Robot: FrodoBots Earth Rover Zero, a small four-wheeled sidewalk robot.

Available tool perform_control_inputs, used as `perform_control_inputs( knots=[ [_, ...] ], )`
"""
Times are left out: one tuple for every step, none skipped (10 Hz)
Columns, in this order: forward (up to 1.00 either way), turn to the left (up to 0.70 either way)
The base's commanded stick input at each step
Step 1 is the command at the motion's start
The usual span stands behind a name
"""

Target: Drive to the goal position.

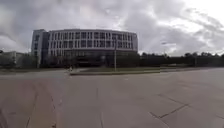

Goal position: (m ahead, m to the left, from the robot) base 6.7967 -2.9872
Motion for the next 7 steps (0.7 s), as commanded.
perform_control_inputs(
  knots=[
    [0.7, -0.32],
    [0.7, -0.35],
    [0.7, -0.35],
    [0.7, -0.35],
    [0.7, -0.35],
    [0.7, -0.35],
    [0.7, -0.35]
  ],
)
